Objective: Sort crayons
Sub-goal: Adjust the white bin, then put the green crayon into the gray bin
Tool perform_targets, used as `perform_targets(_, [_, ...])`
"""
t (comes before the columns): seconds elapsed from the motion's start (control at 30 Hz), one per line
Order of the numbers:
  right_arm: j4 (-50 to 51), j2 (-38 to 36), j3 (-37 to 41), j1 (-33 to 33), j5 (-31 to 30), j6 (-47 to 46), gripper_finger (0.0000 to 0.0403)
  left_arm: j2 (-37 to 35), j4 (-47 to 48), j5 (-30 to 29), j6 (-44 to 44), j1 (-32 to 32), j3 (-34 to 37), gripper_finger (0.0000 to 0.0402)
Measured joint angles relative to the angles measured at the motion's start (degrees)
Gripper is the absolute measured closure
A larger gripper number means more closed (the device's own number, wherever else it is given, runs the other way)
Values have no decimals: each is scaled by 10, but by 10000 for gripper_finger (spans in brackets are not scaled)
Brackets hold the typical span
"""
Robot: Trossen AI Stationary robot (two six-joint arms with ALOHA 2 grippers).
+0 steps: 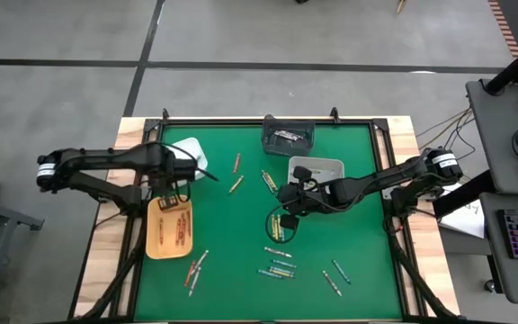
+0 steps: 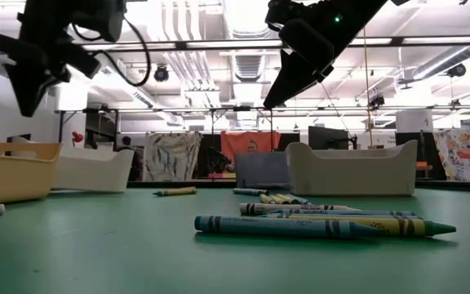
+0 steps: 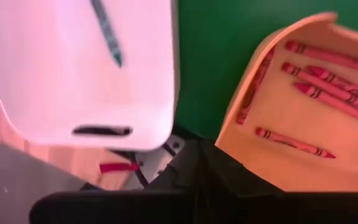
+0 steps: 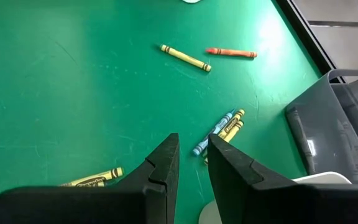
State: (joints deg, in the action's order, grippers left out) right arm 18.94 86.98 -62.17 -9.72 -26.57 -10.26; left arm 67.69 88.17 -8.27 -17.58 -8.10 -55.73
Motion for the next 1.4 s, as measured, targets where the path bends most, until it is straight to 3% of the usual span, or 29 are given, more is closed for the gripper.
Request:
perform_targets(0.33, [0, 0, 0, 0, 0, 1, 330, -20, -5, 8, -19, 0, 85, 401])
perform_targets(0.47, [0, 0, 0, 0, 0, 9, 330, -20, -14, -23, -31, 0, 117, 401])
perform_targets(0.67, [-10, 0, 1, 0, 0, 12, 330, -18, -54, -38, -28, 0, 114, 401])
perform_targets(0.8, [-12, 0, 1, 0, 0, 13, 330, -15, -57, -91, -31, -12, 105, 402])
perform_targets(0.97, [-12, 0, 1, 0, 0, 13, 330, -7, -57, -110, -34, -51, 106, 402])
perform_targets(1.13, [-12, 0, 1, 0, 0, 13, 330, 2, -57, -231, -74, -88, 106, 402])
perform_targets(1.23, [-12, 0, 1, 0, 0, 12, 330, 3, -56, -234, -86, -106, 106, 402])
perform_targets(1.4, [-12, 0, 1, 0, 0, 9, 330, 0, -63, -185, -36, -106, 96, 401])
